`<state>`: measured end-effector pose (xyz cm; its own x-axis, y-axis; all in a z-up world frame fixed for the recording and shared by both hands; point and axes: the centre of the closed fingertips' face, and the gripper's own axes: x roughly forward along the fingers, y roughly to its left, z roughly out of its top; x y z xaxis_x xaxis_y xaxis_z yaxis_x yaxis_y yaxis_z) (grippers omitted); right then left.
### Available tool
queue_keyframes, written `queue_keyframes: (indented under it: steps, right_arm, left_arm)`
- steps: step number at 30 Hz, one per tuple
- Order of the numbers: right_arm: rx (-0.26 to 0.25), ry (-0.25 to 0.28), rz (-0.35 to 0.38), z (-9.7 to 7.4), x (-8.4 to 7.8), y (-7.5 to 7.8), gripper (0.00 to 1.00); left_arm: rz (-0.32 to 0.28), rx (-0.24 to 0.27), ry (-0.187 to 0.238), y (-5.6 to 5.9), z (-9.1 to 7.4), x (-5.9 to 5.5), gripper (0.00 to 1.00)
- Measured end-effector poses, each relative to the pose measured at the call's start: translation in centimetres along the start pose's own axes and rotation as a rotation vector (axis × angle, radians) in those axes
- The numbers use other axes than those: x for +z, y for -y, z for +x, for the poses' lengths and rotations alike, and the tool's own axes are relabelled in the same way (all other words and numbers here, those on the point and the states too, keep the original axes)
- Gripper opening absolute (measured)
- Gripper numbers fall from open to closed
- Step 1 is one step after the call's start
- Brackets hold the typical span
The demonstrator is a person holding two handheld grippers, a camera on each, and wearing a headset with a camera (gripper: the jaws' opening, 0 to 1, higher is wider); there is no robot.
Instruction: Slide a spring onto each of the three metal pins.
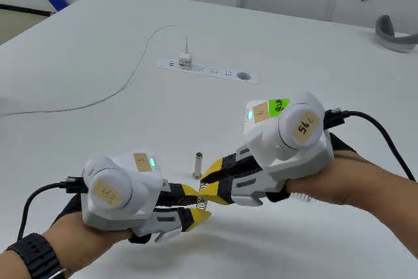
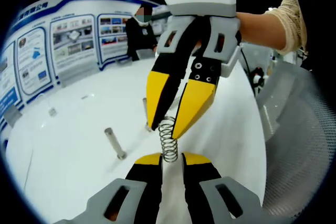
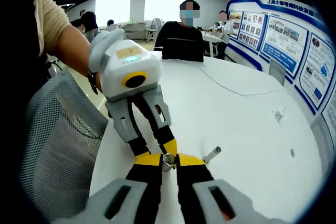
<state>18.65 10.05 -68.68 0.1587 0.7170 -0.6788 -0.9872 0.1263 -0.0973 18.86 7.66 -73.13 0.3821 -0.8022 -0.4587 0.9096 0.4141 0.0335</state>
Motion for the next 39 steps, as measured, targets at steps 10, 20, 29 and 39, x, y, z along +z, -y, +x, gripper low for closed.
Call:
queue_keyframes:
  steps: [10, 20, 29, 39]
  right_arm:
    - [-0.030, 0.009, 0.001, -0.8, 0.6, 1.4, 0.11]
    - [-0.083, 0.023, 0.012, -1.9, 1.3, 3.7, 0.11]
    - [-0.120, 0.034, 0.005, -2.4, 2.4, 5.7, 0.11]
    - [-0.140, 0.037, -0.005, -1.7, 3.6, 7.2, 0.11]
  left_arm:
    - [-0.056, 0.023, 0.028, -0.9, -0.7, 0.2, 0.27]
    - [-0.092, 0.046, 0.044, -1.4, -1.2, 0.2, 0.39]
    - [-0.114, 0.076, 0.044, -2.2, -1.5, -0.1, 0.52]
    - [-0.140, 0.094, 0.049, -2.8, -1.7, -0.2, 0.61]
